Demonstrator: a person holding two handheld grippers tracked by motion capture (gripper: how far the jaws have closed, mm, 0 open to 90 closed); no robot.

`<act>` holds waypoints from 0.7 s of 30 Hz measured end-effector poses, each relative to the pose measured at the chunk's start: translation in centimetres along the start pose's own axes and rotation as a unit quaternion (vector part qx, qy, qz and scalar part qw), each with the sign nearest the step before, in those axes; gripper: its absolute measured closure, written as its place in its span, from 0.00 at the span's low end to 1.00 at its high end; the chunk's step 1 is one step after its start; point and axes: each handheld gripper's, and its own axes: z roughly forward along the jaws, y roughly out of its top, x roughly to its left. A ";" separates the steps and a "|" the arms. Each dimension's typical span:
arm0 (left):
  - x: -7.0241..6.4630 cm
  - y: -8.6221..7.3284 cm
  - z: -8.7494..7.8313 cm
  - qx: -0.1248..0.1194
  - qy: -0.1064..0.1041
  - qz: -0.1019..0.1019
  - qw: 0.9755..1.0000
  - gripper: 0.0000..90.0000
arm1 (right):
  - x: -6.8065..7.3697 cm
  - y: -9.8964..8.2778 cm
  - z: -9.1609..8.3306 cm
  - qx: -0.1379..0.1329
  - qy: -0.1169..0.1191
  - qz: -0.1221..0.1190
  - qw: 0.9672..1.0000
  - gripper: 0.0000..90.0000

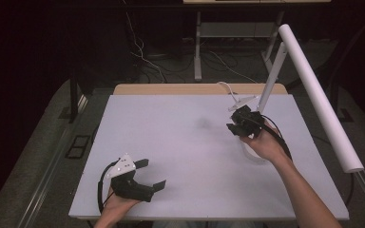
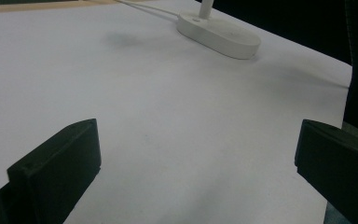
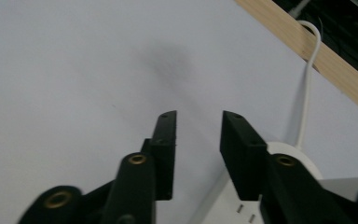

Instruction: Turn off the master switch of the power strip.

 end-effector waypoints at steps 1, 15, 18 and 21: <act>0.0 0.0 0.0 0.000 0.000 0.000 1.000 0.00 | 0.2 0.0 -0.2 -0.007 0.009 0.004 1.000 0.64; -0.1 0.0 0.1 0.000 0.000 -0.002 1.000 0.00 | 1.6 -1.6 -2.7 -0.048 0.115 0.042 0.991 0.00; -0.1 0.0 0.2 0.000 0.000 0.000 1.000 0.00 | 1.7 -2.3 -3.2 -0.063 0.123 0.043 0.989 0.00; -0.1 0.0 0.2 0.000 -0.001 0.000 1.000 0.00 | 1.9 -3.0 -3.6 -0.071 0.128 0.047 0.988 0.00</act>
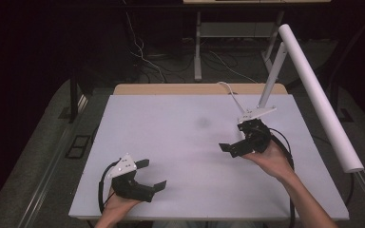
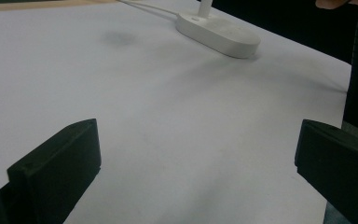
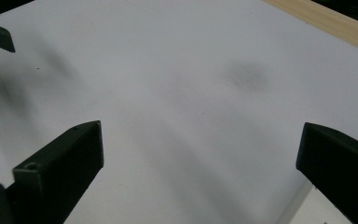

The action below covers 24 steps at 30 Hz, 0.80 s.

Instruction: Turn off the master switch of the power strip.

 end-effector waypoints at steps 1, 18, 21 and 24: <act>0.0 0.0 0.0 0.000 0.000 0.000 1.000 0.00 | 0.1 -0.2 -0.2 -0.003 0.002 0.002 1.000 0.00; -0.1 0.0 0.1 0.003 0.000 0.000 1.000 0.00 | 0.5 -6.5 -2.0 -0.041 0.007 0.034 0.999 0.00; -0.1 0.0 0.1 0.004 0.000 0.001 1.000 0.00 | 0.4 -7.7 -2.1 -0.038 0.006 0.039 0.998 0.00; -0.1 0.0 0.0 0.004 0.000 0.001 1.000 0.00 | 0.4 -9.0 -2.5 -0.042 0.006 0.045 0.998 0.00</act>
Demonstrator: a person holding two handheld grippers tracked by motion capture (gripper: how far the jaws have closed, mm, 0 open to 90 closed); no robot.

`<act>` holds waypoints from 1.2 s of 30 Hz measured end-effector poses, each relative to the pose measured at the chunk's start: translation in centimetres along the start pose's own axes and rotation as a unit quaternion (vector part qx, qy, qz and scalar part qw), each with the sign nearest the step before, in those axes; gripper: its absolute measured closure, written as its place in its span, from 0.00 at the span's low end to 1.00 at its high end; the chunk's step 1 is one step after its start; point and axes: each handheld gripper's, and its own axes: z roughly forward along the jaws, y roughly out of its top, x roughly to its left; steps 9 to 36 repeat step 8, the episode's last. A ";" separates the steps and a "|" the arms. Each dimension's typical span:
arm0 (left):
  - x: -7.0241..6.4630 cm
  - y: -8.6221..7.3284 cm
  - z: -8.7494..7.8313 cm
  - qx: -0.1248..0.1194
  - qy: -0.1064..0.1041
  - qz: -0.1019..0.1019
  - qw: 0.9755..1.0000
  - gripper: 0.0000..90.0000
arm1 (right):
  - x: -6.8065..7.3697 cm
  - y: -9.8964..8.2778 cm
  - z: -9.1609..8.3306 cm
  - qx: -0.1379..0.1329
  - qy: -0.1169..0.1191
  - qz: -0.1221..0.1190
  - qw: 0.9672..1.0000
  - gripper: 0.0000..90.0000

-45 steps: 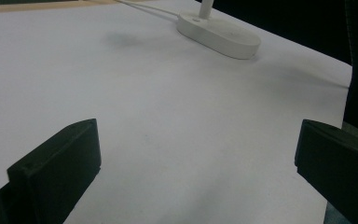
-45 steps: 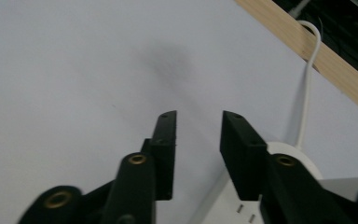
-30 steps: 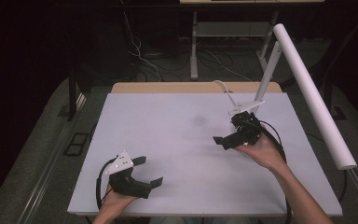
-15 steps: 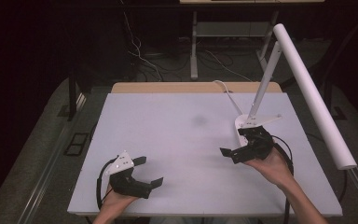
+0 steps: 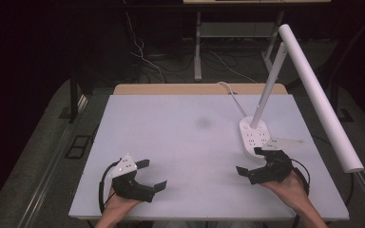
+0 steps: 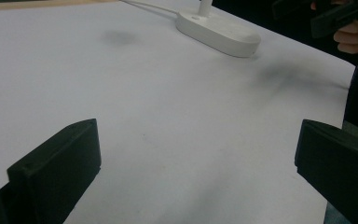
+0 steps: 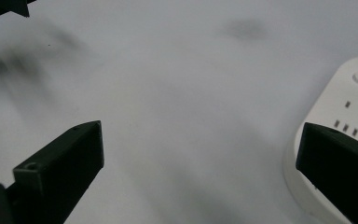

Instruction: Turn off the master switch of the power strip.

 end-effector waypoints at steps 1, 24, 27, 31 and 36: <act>0.0 0.0 0.0 0.000 0.000 0.000 1.000 0.00 | 0.0 -0.4 -0.2 -0.002 0.000 0.002 1.000 0.00; -0.1 0.0 0.1 0.003 -0.001 0.001 1.000 0.00 | -0.2 -3.2 -0.8 -0.012 0.000 0.025 1.000 0.00; -0.1 0.0 0.1 0.003 -0.001 0.001 1.000 0.00 | -0.2 -3.2 -0.8 -0.012 0.000 0.025 1.000 0.00; -0.1 0.0 0.1 0.003 -0.001 0.001 1.000 0.00 | -0.2 -3.2 -0.8 -0.012 0.000 0.025 1.000 0.00; -0.1 0.0 0.1 0.003 -0.001 0.001 1.000 0.00 | -0.2 -3.2 -0.8 -0.012 0.000 0.025 1.000 0.00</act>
